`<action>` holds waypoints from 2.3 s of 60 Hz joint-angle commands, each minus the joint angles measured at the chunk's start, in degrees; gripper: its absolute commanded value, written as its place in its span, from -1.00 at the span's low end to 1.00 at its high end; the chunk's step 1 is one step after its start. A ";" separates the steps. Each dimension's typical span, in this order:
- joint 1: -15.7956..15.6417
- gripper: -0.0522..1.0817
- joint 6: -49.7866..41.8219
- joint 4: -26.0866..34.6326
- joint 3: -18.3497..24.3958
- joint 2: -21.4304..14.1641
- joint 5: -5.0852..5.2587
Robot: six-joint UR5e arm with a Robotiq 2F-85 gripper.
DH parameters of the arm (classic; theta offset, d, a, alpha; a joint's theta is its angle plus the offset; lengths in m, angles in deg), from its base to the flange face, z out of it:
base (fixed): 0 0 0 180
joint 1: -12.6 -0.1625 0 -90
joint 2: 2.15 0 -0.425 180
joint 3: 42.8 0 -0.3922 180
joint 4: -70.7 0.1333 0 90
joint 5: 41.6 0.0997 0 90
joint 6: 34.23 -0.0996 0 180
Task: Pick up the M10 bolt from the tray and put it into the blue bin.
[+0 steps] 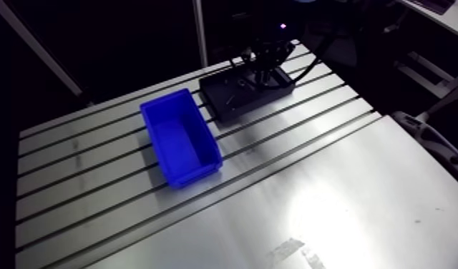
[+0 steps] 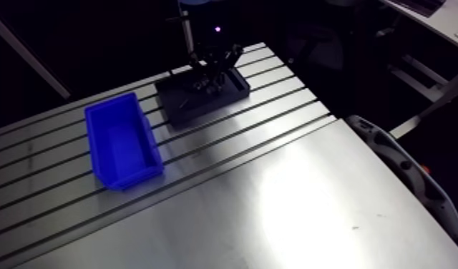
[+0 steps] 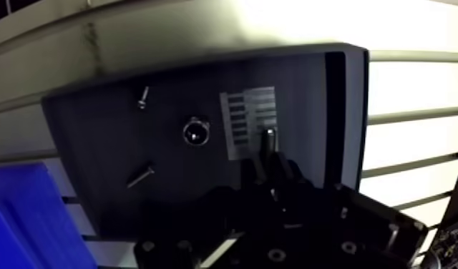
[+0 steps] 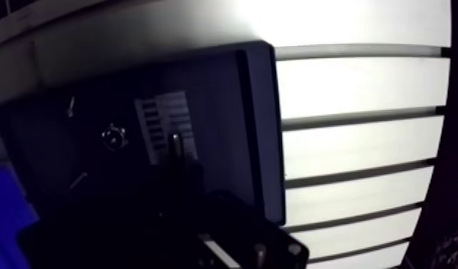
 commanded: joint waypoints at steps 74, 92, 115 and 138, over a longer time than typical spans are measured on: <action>-7.25 0.97 73.63 23.40 1.04 -24.94 -0.03; -7.75 0.95 76.96 23.38 -0.67 -23.85 0.14; -12.88 0.95 77.10 23.19 -0.82 -22.20 0.32; -17.94 0.94 73.17 20.27 -1.99 -16.85 -0.02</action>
